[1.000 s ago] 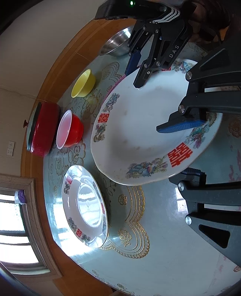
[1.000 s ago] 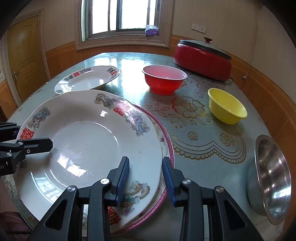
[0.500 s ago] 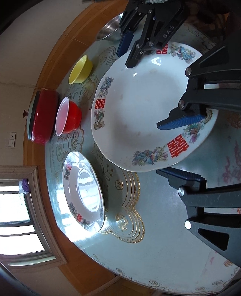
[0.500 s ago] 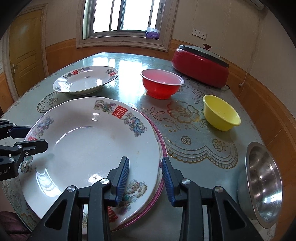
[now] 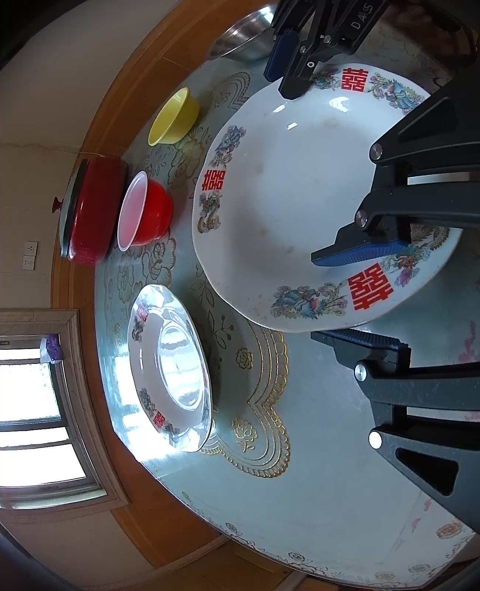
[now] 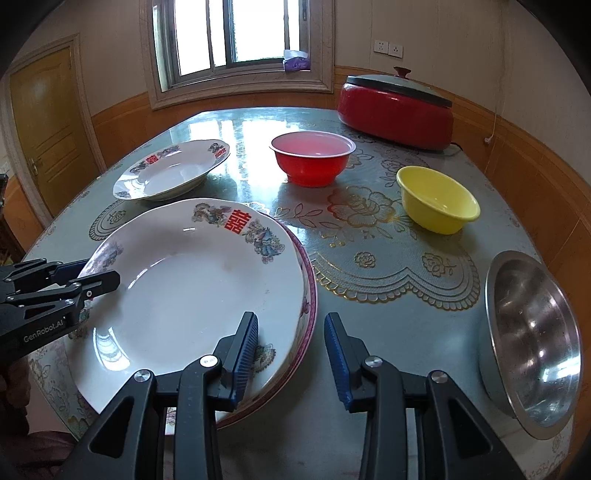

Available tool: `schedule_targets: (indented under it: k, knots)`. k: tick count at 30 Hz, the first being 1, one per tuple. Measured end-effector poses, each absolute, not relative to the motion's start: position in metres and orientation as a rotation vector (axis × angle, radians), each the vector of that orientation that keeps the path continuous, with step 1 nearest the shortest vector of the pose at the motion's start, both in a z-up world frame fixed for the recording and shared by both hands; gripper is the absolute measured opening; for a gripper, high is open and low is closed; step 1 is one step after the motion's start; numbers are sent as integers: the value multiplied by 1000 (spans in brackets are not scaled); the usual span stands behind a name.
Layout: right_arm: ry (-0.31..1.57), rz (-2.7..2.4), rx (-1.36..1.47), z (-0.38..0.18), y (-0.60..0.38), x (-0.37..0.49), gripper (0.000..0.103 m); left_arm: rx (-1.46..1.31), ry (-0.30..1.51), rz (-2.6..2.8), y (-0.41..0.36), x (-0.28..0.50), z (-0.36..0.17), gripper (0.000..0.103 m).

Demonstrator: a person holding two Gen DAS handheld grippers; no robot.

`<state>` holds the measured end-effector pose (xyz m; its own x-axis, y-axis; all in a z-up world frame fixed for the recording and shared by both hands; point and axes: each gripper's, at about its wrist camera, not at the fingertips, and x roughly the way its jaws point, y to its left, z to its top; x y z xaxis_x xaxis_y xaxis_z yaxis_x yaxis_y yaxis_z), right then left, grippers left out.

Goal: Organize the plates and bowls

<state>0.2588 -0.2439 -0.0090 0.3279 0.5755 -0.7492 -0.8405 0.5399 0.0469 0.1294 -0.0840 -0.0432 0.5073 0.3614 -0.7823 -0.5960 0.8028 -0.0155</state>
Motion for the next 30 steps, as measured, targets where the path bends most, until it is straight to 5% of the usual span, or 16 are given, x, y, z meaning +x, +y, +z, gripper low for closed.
schedule_targets:
  k: [6,30]
  knots:
    - [738,954,-406,-6,-237,259,17,-301,858,602,-83,134,-44,34]
    - [811,999,-351,-8,-223,283,18,-315,841,611,-76,134,-38,34]
